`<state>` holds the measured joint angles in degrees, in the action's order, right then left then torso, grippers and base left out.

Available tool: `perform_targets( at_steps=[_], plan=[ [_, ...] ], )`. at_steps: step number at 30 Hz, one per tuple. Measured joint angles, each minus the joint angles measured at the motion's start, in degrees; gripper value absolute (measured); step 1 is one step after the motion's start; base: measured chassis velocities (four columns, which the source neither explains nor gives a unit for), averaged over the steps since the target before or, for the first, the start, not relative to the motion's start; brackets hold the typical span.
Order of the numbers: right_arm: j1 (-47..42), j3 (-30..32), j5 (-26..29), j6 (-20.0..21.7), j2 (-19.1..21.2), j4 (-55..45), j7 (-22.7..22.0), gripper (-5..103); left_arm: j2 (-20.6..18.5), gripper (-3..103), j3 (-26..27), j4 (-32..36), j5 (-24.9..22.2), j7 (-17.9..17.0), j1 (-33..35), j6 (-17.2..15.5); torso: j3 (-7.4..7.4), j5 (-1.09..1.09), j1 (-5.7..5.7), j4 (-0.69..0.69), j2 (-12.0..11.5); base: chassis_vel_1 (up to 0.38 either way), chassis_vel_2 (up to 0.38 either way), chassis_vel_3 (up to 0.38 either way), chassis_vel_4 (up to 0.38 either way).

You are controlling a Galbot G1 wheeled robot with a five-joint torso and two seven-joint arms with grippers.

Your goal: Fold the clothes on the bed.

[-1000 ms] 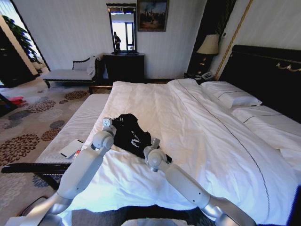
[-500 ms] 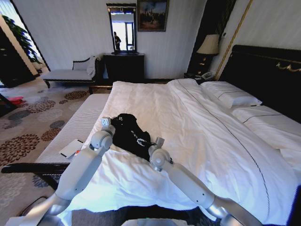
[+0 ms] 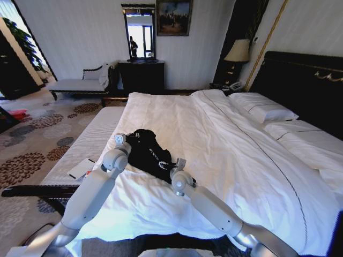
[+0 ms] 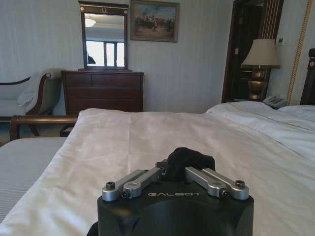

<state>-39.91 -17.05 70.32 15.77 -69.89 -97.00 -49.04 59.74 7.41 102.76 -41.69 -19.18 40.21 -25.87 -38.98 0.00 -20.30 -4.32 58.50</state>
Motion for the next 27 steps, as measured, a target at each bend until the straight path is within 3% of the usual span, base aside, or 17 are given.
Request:
perform_targets(
  at_steps=[7, 12, 14, 17, 19, 22, 27],
  plan=[
    [-0.03, 0.4, 1.7, -2.76, -0.02, -1.05, 0.59, 62, -0.04, 2, 0.05, -0.46, 0.18, -0.01, 0.06, 0.04, 0.0, 0.0, 0.0, 0.0, 0.0, 0.0, 0.0, 0.0, 0.0],
    [-0.69, 0.6, 2.24, -4.18, -0.02, -2.14, 1.78, 36, -0.01, 2, 0.06, -0.73, 0.34, -0.04, -0.04, 0.08, 0.0, 0.0, 0.0, 0.0, 0.0, 0.0, 0.0, 0.0, 0.0],
    [-0.78, 0.6, 2.27, -4.2, -0.01, -2.23, 1.85, 36, 0.0, 2, 0.06, -0.73, 0.34, -0.05, -0.05, 0.08, 0.0, 0.0, 0.0, 0.0, 0.0, 0.0, 0.0, 0.0, 0.0],
    [-1.33, 0.64, 2.32, -4.26, 0.09, -2.73, 2.19, 20, -0.02, 2, 0.1, -0.73, 0.37, -0.09, -0.05, 0.08, 0.0, 0.0, 0.0, 0.0, 0.0, 0.0, 0.0, 0.0, 0.0],
    [-1.42, 0.65, 2.33, -4.3, 0.12, -2.83, 2.27, 20, -0.03, 2, 0.12, -0.73, 0.37, -0.09, -0.04, 0.08, 0.0, 0.0, 0.0, 0.0, 0.01, 0.0, 0.0, 0.0, 0.0],
    [-1.99, 0.97, 1.84, -5.63, 0.6, -3.98, 3.61, 3, -0.05, 2, 0.34, -0.79, 0.47, -0.11, -0.02, 0.08, 0.0, 0.0, 0.0, 0.0, 0.0, 0.0, 0.0, 0.0, 0.0],
    [-2.77, 2.58, 0.56, -8.16, 2.34, -6.51, 6.63, 0, -0.17, 2, 0.79, -0.83, 0.49, -0.1, 0.12, 0.23, 0.0, 0.0, 0.0, 0.0, 0.01, 0.0, 0.0, 0.0, 0.0]
  ],
)
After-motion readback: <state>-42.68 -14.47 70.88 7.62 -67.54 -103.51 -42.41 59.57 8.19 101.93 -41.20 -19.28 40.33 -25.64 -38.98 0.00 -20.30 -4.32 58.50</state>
